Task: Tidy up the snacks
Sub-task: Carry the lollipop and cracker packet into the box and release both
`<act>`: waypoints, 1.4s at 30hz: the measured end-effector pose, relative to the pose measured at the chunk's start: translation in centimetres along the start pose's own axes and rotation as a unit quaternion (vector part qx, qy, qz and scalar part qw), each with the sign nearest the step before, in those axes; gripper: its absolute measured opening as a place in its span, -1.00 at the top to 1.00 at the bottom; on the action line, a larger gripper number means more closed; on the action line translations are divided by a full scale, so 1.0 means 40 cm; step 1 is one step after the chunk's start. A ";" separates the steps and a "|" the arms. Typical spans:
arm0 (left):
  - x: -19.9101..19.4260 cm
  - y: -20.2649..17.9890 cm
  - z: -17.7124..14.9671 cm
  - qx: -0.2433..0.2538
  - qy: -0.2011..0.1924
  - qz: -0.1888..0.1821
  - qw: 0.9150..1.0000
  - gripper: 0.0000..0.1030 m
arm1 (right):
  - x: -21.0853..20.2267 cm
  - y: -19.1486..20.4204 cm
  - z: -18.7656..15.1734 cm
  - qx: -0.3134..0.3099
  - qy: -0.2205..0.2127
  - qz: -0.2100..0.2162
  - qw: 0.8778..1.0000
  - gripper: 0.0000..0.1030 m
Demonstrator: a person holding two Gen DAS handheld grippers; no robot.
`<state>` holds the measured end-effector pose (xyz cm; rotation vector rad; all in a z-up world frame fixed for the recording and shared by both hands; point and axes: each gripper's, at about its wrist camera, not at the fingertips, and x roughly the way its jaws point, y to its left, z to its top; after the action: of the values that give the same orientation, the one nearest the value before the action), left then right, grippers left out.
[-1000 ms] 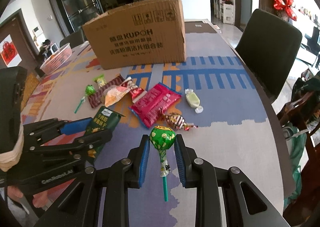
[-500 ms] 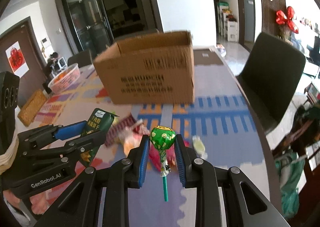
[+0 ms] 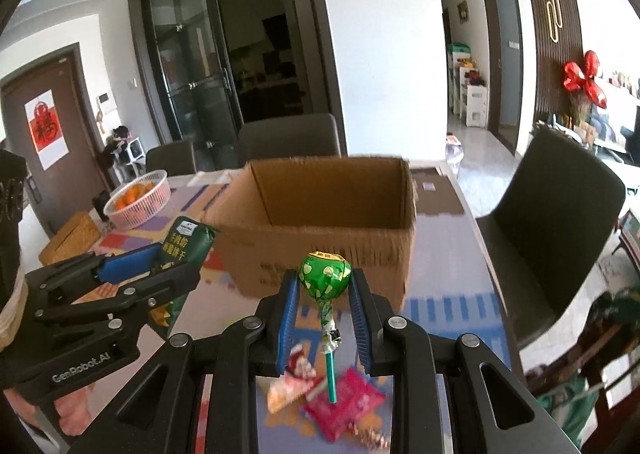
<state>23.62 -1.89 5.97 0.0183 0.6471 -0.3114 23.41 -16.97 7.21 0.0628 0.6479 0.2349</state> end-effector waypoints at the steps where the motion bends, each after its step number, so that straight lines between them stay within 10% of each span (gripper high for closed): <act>1: 0.002 0.006 0.014 -0.001 -0.002 0.001 1.000 0.18 | 0.003 0.001 0.011 -0.001 -0.002 0.002 1.000 0.48; 19: 0.127 0.089 0.182 -0.017 0.029 0.008 0.999 0.18 | 0.181 -0.019 0.227 -0.005 0.038 0.013 0.999 0.48; 34: 0.256 0.105 0.213 0.002 0.057 0.053 0.997 0.15 | 0.296 -0.061 0.232 -0.003 0.070 -0.029 0.997 0.47; 37: 0.242 0.105 0.205 0.010 0.051 0.075 0.996 -0.05 | 0.291 -0.060 0.232 -0.009 0.063 -0.048 0.997 -0.04; 42: 0.198 0.125 0.181 0.002 0.048 0.082 0.995 -0.15 | 0.257 -0.044 0.225 -0.029 0.047 -0.062 0.997 -0.09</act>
<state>35.31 -0.16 6.64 0.0909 0.7364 -0.1547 37.11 -16.10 8.09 -0.0443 0.7350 0.1372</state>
